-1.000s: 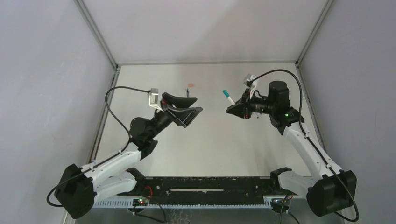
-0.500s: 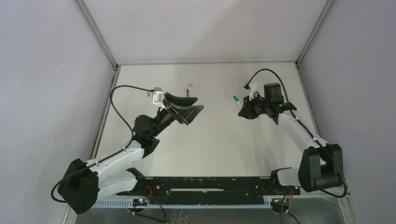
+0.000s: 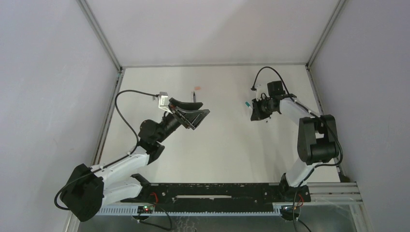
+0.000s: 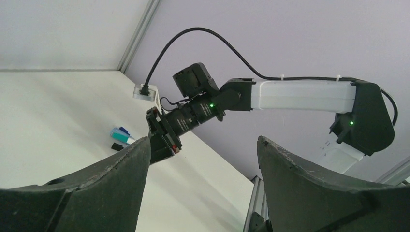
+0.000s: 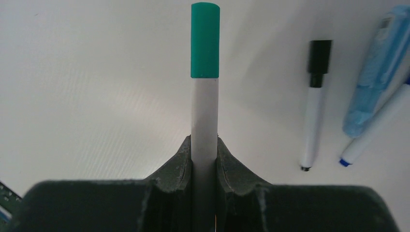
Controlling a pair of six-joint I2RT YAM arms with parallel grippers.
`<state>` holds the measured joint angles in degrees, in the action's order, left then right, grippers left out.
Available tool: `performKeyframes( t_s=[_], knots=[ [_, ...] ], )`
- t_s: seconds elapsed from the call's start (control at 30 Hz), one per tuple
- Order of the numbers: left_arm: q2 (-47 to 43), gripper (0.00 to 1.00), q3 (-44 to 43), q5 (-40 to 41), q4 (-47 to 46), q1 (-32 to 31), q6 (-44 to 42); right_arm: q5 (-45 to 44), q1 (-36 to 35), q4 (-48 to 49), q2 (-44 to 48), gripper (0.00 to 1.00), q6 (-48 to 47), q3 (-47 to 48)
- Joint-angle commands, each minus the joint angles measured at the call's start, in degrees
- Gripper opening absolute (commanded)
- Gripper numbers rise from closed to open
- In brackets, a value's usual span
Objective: Insert the pens into the pen caps
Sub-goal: Place the pen at the center of the board.
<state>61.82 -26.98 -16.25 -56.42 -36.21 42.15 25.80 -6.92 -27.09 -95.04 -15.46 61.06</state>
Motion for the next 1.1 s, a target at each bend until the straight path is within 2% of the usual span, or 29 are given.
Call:
performKeyframes(
  t_s=[0.0, 0.27, 0.5, 0.77, 0.9, 1.07],
  knots=[
    [-1.3, 0.84, 1.6, 1.5, -1.8, 0.4, 0.8, -2.5, 1.6, -1.0, -2.9, 0.06, 1.6, 3.5],
    [-2.9, 0.84, 2.5, 2.2, -1.1, 0.5, 1.0, -6.5, 1.7, 2.4, -6.7, 0.12, 4.4, 3.6],
    [-3.9, 0.84, 3.1, 2.5, -0.8, 0.5, 1.2, -10.4, 1.5, 2.7, -7.9, 0.25, 3.2, 3.6],
    [-5.1, 0.84, 3.3, 2.5, 0.1, 0.5, 1.3, -10.2, 1.6, 1.9, -7.3, 0.37, 3.2, 3.7],
    [-5.6, 0.84, 2.1, 2.0, 4.3, 0.9, 1.3, -9.2, 2.2, 1.0, -5.3, 0.38, 3.1, 3.6],
    [-6.5, 0.83, -1.0, 1.3, 14.6, 3.0, 0.1, -4.2, 4.3, -1.2, -0.5, 0.39, 1.8, 3.6]
  ],
)
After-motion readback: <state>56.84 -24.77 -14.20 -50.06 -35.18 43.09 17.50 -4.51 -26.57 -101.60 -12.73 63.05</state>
